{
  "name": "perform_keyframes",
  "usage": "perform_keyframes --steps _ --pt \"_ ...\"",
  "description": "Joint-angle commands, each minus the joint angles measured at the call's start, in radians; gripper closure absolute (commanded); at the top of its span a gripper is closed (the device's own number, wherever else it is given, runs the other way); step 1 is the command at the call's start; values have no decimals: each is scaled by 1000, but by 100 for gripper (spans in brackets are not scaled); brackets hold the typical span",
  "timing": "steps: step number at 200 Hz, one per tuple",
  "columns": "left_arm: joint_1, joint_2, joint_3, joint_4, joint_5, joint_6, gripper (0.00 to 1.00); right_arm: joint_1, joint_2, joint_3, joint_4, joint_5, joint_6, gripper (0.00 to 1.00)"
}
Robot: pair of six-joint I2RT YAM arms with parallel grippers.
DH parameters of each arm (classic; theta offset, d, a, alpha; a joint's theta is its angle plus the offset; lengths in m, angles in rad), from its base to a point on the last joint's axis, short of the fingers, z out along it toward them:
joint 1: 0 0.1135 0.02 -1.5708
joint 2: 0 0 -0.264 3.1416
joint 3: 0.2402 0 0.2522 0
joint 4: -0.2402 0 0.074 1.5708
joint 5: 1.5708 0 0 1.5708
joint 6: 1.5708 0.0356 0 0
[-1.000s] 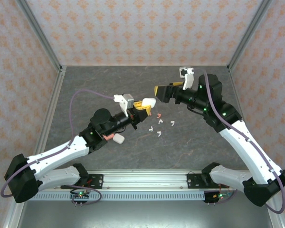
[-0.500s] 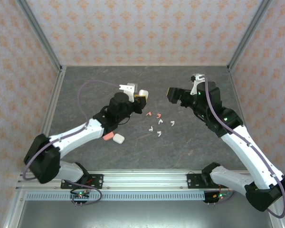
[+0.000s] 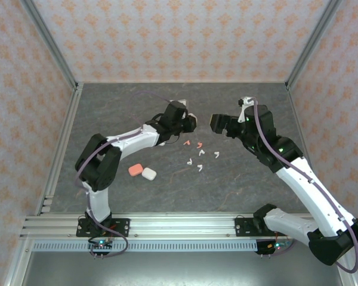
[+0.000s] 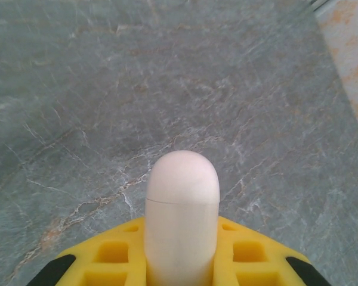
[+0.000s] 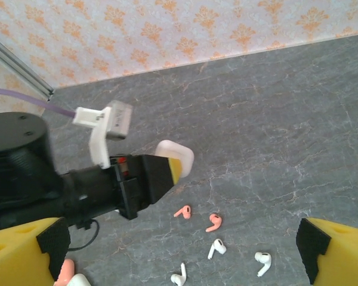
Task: Insert wireless bluetooth earbuds into charging case
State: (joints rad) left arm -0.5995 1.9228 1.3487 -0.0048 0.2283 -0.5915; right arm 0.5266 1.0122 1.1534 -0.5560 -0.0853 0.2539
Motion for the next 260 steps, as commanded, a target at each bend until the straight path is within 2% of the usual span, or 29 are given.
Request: perform_keyframes --steps 1,74,164,211,260 --pt "9 62 68 -49 40 -61 98 -4 -14 -10 -28 6 3 1" --pt "12 182 135 -53 64 -120 87 -4 -11 -23 -32 -8 2 1" --pt "37 215 95 -45 55 -172 61 -3 -11 -26 -56 -11 -10 1" --pt "45 164 61 -56 28 -149 50 -2 -9 -19 -62 -18 -37 1" --pt "74 -6 -14 -78 -23 -93 44 -3 58 24 -101 -102 -140 1"
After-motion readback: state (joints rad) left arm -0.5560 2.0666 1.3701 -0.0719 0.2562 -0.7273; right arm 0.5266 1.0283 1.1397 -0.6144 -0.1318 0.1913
